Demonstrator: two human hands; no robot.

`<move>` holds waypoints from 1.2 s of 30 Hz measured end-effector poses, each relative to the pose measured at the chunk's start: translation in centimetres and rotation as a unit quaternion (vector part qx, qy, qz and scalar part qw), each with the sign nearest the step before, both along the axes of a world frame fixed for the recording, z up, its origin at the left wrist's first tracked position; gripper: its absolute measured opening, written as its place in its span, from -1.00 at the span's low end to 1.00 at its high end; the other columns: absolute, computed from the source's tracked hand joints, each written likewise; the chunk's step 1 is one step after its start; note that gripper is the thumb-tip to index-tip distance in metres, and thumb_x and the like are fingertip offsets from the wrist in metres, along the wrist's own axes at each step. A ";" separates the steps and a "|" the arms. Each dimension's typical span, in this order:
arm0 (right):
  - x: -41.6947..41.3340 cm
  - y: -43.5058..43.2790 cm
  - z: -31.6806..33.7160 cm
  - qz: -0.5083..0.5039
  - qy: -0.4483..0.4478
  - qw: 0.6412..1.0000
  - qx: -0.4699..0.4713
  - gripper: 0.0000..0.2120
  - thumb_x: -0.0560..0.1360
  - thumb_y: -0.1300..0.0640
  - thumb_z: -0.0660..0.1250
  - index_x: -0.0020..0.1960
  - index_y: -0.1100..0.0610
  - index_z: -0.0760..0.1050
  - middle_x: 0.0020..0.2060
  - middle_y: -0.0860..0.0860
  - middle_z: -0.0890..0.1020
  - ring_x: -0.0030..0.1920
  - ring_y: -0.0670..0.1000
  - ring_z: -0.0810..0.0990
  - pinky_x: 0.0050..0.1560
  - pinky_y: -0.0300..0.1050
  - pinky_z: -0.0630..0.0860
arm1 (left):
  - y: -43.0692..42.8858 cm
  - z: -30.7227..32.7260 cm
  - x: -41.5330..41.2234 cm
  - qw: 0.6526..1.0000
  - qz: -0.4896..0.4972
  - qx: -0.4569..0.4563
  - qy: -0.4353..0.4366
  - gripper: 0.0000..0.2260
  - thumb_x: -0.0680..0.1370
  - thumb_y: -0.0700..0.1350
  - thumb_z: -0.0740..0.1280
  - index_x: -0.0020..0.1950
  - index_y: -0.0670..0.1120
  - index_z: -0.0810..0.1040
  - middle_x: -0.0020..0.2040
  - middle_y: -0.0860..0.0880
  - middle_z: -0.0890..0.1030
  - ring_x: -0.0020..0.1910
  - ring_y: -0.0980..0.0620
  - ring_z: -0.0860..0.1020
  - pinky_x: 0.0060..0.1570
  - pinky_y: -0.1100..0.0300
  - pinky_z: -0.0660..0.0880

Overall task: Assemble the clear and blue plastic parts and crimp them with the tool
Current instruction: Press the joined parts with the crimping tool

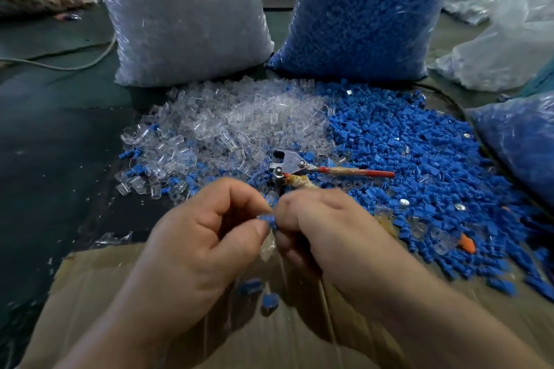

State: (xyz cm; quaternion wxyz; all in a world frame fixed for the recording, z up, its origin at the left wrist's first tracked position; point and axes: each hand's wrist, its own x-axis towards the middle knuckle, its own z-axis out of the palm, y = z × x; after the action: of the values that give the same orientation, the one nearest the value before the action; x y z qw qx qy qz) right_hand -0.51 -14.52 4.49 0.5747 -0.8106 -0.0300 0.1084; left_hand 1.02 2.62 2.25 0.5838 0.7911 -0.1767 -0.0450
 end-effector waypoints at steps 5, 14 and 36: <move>-0.4 -0.7 0.1 0.101 -0.111 0.932 -0.331 -0.75 0.48 -0.08 0.17 -0.22 0.08 0.41 -0.37 -0.07 0.53 -0.35 -0.08 0.47 -0.33 -0.05 0.46 | 2.3 0.5 0.7 0.966 -0.071 0.244 -0.044 -0.87 0.34 0.10 0.31 -0.14 0.18 0.56 -0.30 0.15 0.62 -0.35 0.15 0.56 -0.37 0.33 0.45; -0.7 0.1 -0.5 0.164 -0.159 0.892 -0.390 -0.85 0.55 -0.06 0.15 -0.15 -0.07 0.22 -0.26 -0.12 0.38 -0.27 -0.02 0.39 -0.35 -0.05 0.24 | 2.3 -0.2 0.9 0.948 -0.073 0.306 -0.047 -0.71 0.35 0.22 0.24 0.07 0.36 0.45 -0.14 0.29 0.61 -0.22 0.23 0.57 -0.26 0.30 0.48; 0.7 0.4 -2.3 0.105 -0.222 0.878 -0.411 -0.84 0.56 -0.14 0.12 -0.02 -0.06 0.31 -0.13 -0.07 0.37 -0.22 0.08 0.49 -0.35 -0.03 0.26 | 0.7 -0.7 0.8 0.932 -0.028 0.350 -0.092 -0.87 0.48 0.10 0.25 -0.06 0.13 0.56 -0.11 0.15 0.50 -0.11 0.09 0.55 -0.09 -0.03 0.53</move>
State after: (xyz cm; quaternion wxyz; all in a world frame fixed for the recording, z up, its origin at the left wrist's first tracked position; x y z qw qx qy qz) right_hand 0.14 -14.16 2.23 0.1537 -0.9686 -0.1950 -0.0124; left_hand 1.81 3.36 1.52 0.2494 0.9408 -0.2244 -0.0474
